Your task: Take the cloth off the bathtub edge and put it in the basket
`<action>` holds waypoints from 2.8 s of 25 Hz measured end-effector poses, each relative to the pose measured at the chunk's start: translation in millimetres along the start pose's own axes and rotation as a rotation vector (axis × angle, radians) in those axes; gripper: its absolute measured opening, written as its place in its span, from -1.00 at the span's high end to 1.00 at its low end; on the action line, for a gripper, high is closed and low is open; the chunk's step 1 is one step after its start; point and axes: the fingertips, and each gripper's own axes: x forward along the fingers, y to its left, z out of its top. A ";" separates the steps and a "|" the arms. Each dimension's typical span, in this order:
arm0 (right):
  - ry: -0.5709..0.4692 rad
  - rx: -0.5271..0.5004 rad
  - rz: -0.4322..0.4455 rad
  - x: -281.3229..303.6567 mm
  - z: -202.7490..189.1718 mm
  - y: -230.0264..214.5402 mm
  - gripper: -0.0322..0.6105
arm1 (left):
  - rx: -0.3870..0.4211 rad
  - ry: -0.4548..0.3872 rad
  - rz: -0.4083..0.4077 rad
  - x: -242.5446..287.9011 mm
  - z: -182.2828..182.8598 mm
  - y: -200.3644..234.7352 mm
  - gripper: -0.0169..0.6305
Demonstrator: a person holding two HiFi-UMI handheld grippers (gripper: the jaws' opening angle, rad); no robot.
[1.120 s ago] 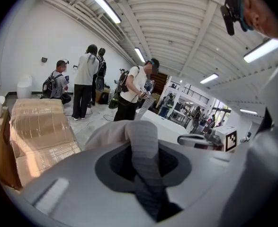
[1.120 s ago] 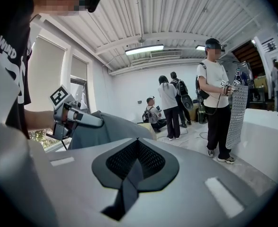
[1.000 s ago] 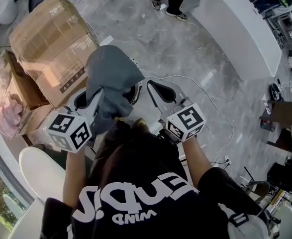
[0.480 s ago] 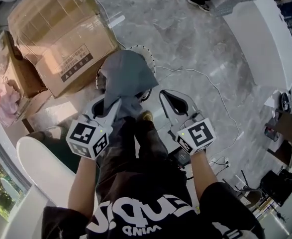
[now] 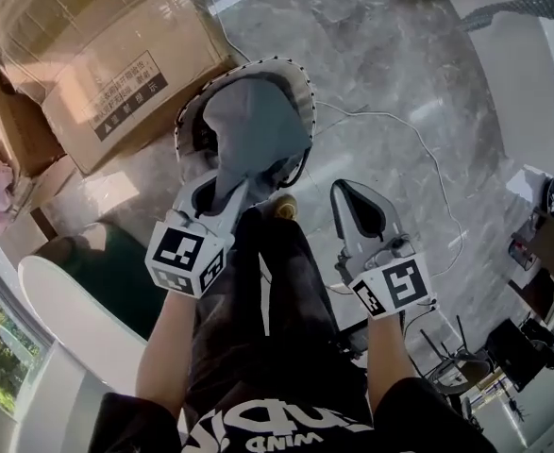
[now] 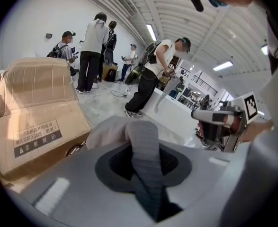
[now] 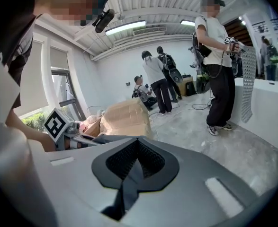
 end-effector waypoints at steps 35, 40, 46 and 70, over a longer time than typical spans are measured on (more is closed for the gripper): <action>0.107 0.071 0.028 24.0 -76.9 -11.0 0.87 | 0.003 0.112 0.112 56.9 -75.5 38.9 0.23; 0.091 0.058 0.066 15.3 -51.7 9.1 0.87 | 0.002 0.108 0.104 35.0 -56.6 20.4 0.24; 0.104 0.029 0.143 -6.9 -27.8 36.8 0.87 | -0.022 0.069 0.060 2.8 -14.4 -20.2 0.57; -0.109 -0.088 0.206 -114.1 95.9 109.4 0.87 | 0.144 -0.179 -0.086 -140.0 129.1 -153.8 0.96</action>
